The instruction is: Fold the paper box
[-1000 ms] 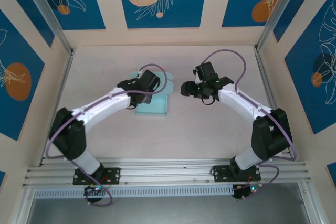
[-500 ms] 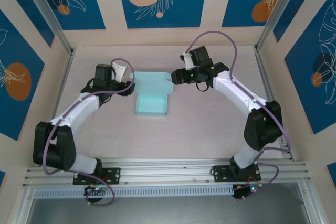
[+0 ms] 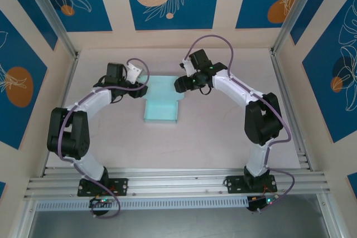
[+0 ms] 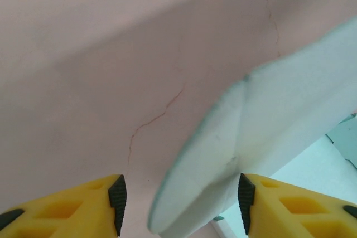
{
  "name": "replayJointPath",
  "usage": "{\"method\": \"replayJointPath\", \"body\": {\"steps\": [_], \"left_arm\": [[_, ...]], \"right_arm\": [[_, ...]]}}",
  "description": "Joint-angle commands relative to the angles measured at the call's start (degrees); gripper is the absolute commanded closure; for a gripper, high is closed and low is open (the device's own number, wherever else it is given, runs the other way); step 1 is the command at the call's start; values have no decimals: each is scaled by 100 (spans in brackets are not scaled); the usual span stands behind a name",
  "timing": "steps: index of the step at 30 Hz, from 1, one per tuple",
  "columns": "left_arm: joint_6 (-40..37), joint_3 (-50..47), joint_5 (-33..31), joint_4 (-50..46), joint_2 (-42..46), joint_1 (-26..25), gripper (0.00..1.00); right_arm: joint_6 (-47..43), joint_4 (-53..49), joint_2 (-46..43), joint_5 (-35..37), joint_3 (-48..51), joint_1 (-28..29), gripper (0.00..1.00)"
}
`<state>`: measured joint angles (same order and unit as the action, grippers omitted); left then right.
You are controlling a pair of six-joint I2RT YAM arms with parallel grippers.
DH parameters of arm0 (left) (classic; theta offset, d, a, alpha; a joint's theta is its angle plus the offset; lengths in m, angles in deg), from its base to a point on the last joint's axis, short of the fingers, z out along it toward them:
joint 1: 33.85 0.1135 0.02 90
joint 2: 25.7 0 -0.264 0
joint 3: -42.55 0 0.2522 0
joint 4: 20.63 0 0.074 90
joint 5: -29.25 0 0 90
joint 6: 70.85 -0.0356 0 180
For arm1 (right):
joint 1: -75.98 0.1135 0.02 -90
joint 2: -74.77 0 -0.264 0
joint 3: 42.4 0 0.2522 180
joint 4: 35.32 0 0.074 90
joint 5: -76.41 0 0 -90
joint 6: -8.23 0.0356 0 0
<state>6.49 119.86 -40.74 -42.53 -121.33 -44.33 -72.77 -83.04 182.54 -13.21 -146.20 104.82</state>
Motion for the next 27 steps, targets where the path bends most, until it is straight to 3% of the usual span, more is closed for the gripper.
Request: {"method": "replayJointPath", "body": {"steps": [1,14,20,27], "left_arm": [[-116,215,315,-148,-121,73,48],[-78,238,492,-177,-229,64,65],[-64,214,588,-149,-203,55,77],[251,221,477,-10,-114,-30,88]], "right_arm": [[-109,-155,117,-136,-233,76,34],[23,-19,417,-185,-223,131,45],[62,-16,525,-77,-348,179,56],[124,4,425,621,-383,306,67]]}}
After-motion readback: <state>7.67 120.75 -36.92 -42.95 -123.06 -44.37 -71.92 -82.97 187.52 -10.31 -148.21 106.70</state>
